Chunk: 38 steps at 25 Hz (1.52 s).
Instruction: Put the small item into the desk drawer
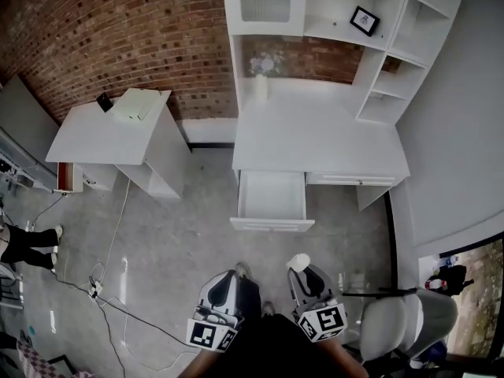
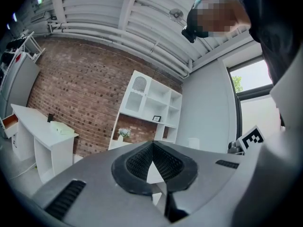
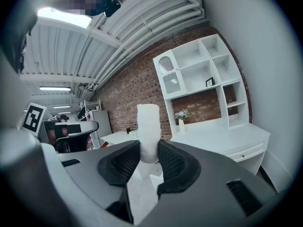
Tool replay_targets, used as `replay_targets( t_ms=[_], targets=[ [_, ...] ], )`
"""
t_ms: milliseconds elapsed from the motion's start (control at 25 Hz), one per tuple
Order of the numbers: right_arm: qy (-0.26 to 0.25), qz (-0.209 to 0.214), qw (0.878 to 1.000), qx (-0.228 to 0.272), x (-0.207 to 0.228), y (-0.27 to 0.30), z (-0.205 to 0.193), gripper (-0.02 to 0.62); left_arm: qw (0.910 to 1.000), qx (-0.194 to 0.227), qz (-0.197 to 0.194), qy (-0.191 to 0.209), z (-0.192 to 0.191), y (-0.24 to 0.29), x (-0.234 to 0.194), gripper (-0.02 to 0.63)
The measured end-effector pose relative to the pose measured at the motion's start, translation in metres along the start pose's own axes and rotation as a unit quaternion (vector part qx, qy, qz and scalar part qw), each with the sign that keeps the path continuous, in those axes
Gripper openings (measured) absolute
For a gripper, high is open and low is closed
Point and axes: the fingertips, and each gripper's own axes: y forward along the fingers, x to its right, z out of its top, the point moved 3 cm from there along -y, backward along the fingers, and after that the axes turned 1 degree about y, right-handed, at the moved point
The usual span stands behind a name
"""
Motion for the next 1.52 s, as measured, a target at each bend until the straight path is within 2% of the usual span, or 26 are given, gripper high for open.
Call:
replay_targets(
  t_ms=[400,800,1080,1280,1520],
  targets=[
    [-0.004,-0.017,1.0,-0.005,0.03,0.115,0.031,0.137,0.9997,0.001,-0.023,-0.004,0.021,0.102,-0.084,0.023],
    [-0.029,-0.02,0.999,0.004,0.029,0.228,0.062,0.137,0.9993,-0.004,-0.035,-0.015,0.038,0.158,-0.164,0.023],
    [-0.041,-0.005,0.999,-0.026,0.061,0.282,0.059,0.137,0.9998,-0.006,-0.008,-0.015,0.04,0.185,-0.186,0.023],
    [-0.057,0.02,0.997,-0.051,0.079,0.315,0.052,0.137,0.9997,-0.003,0.02,-0.017,0.04,0.201,-0.194,0.023],
    [-0.06,0.045,0.993,-0.09,0.105,0.355,0.032,0.137,0.9988,-0.001,0.047,-0.017,0.043,0.234,-0.203,0.023]
  ],
)
